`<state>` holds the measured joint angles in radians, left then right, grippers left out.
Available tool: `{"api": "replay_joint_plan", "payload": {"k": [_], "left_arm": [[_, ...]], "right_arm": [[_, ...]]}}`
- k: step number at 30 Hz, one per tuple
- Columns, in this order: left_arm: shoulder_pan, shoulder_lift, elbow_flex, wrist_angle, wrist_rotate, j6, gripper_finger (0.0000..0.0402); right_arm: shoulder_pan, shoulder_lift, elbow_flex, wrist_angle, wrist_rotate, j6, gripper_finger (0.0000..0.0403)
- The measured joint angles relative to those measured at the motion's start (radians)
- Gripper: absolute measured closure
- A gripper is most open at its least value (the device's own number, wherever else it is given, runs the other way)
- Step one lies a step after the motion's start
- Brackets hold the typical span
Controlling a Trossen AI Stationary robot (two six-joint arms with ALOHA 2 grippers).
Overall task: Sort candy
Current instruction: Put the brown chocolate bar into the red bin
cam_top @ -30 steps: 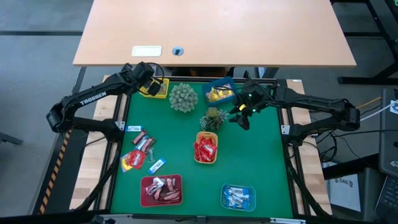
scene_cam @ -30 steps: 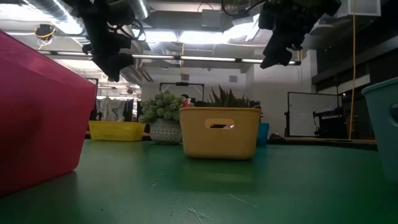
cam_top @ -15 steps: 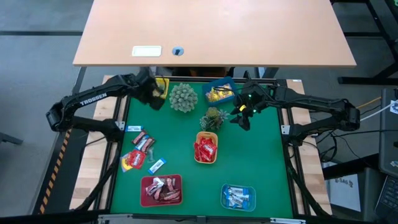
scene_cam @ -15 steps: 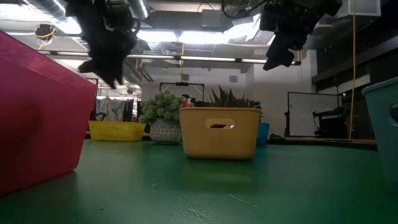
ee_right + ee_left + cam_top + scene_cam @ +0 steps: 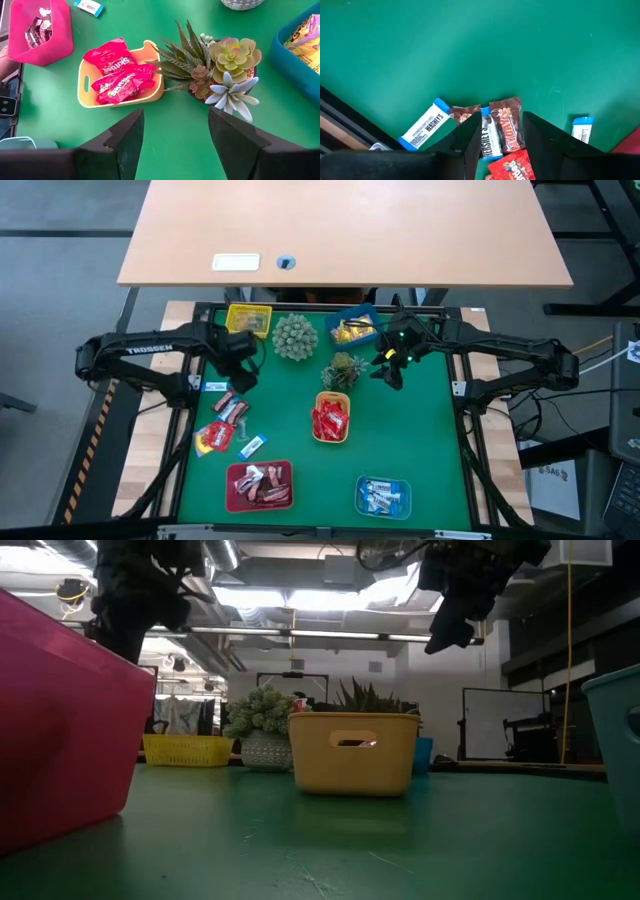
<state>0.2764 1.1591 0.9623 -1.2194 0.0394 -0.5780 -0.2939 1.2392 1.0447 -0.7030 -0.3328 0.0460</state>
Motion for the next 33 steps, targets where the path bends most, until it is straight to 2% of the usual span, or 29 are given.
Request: {"api": "replay_joint_plan", "payload": {"k": [8, 15, 23, 33], "left_arm": [[-0.097, 0.000, -0.002, 0.001, -0.024, -0.069, 0.0242], [-0.153, 0.000, -0.096, 0.007, -0.024, -0.075, 0.0234], [-0.162, 0.000, -0.200, 0.040, -0.024, -0.078, 0.0233], [-0.162, 0.000, -0.319, 0.149, -0.025, -0.177, 0.0233]], "right_arm": [[0.000, 0.000, 0.000, -0.007, 0.000, 0.000, 0.0182], [0.000, 0.000, 0.000, -0.006, 0.000, 0.000, 0.0182], [0.000, 0.000, 0.000, -0.006, 0.000, 0.000, 0.0182], [0.000, 0.000, 0.000, -0.003, 0.000, 0.000, 0.0182]]}}
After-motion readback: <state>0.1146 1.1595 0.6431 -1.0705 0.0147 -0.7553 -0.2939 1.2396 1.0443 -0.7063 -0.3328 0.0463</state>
